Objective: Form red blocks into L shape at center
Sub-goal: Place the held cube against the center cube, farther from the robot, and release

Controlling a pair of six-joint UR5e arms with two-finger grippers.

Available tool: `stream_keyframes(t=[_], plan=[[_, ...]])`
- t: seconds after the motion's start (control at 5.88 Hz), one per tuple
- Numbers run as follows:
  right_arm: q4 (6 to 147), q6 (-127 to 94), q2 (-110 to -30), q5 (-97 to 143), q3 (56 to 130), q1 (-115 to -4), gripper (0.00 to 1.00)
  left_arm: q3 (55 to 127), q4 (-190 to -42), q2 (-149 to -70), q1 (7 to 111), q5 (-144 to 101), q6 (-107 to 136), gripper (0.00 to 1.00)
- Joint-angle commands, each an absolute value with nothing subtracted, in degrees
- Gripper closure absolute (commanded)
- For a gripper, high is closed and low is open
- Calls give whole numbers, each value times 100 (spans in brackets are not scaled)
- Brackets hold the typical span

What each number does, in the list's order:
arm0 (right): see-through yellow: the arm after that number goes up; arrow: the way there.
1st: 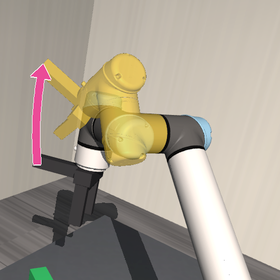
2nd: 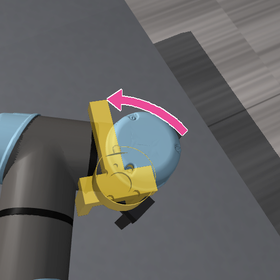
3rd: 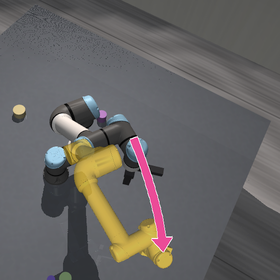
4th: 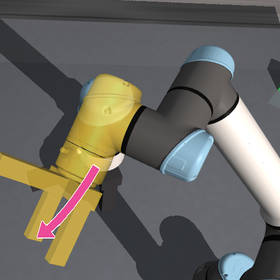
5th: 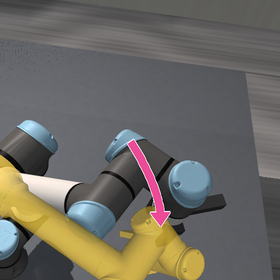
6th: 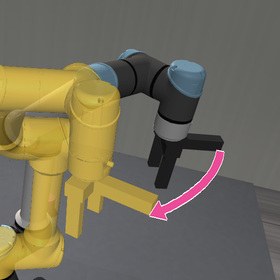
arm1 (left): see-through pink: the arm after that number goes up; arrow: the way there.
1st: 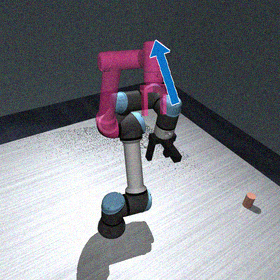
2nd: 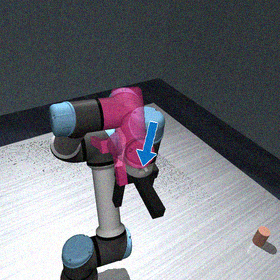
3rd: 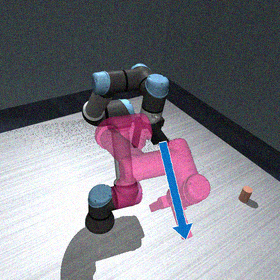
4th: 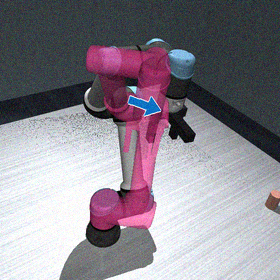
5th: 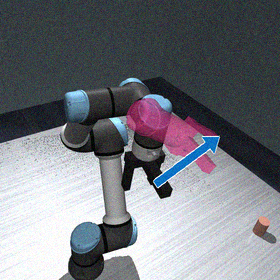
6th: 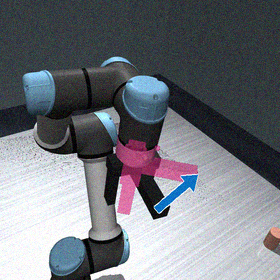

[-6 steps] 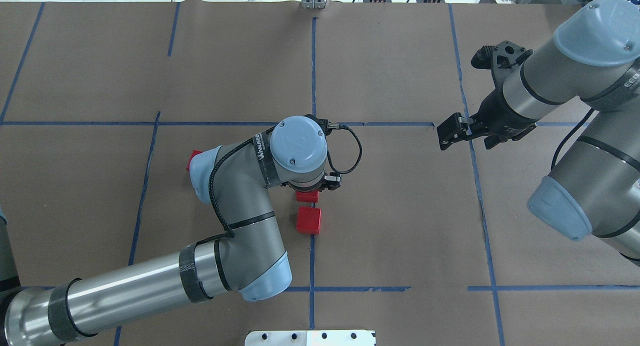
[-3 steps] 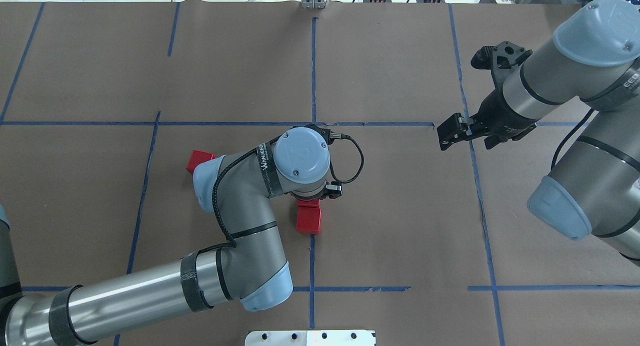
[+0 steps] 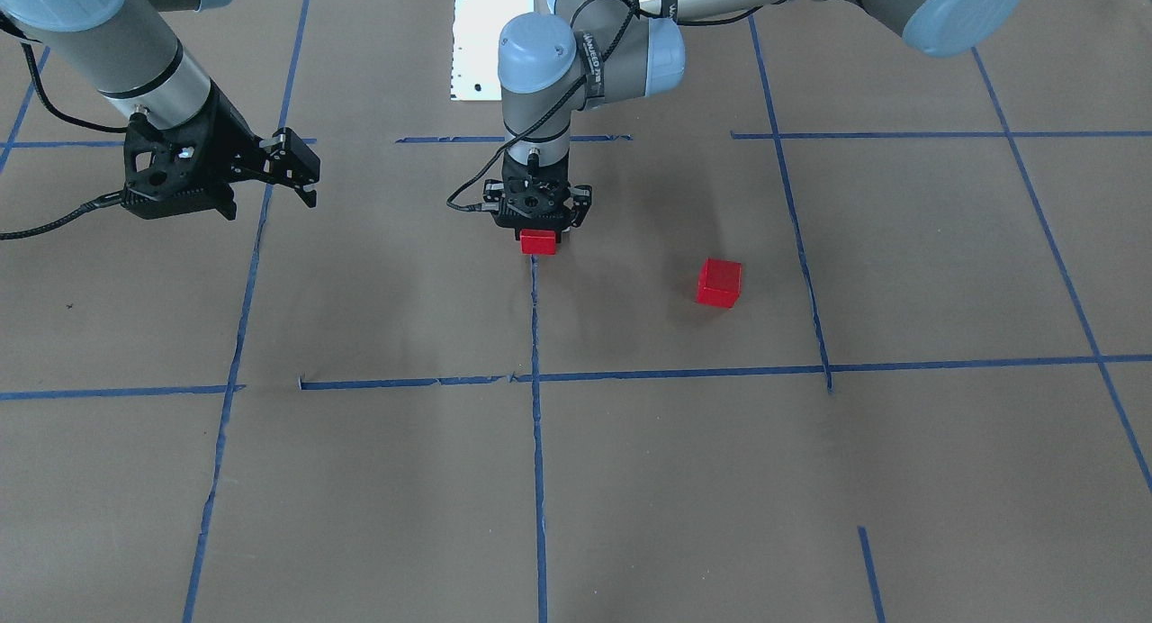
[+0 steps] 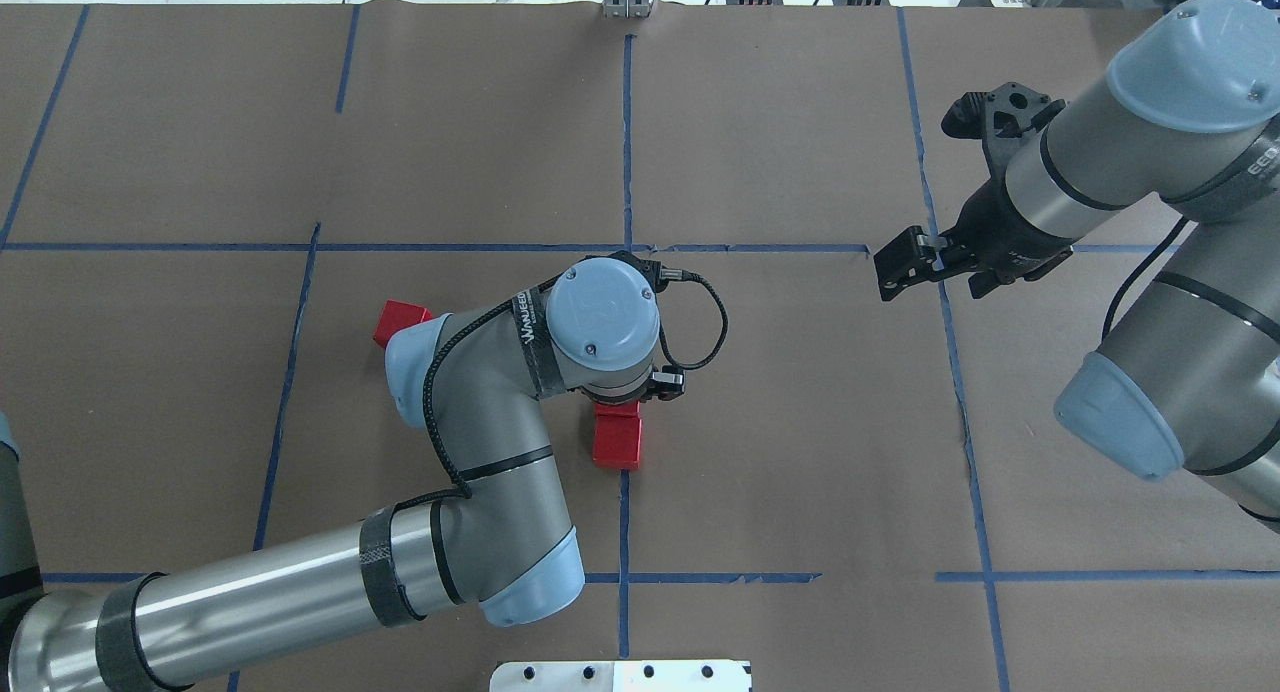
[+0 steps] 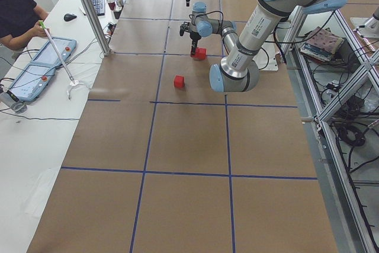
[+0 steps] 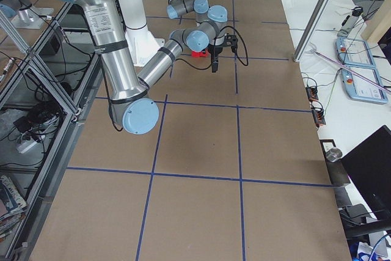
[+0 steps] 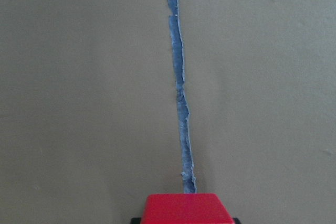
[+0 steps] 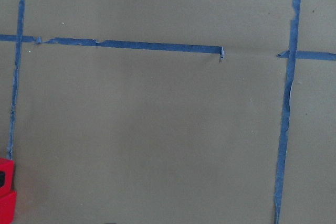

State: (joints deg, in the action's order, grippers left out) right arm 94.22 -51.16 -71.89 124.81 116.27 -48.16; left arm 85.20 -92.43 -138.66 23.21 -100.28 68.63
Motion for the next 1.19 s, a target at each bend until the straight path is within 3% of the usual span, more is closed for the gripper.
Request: stream_keyframes(t=[0.0, 0.51, 0.68, 0.85, 1.02], plan=[[9422, -5115, -7189, 12480, 11628, -4816, 0, 8534, -9237, -13860, 2251, -10028, 6873, 98], [9422, -5124, -7189, 12489, 11646, -4816, 0, 8552, -9246, -13825, 2232, -10028, 6917, 94], [9422, -5124, -7189, 12489, 11646, -4816, 0, 8552, -9246, -13816, 2232, -10028, 6917, 81], [9422, -5124, -7189, 12489, 11646, -4825, 0, 8552, -9263, -13816, 2224, -10028, 6908, 46], [9422, -5124, -7189, 12489, 11646, -4816, 0, 8552, -9290, -13825, 2215, -10020, 6900, 0]])
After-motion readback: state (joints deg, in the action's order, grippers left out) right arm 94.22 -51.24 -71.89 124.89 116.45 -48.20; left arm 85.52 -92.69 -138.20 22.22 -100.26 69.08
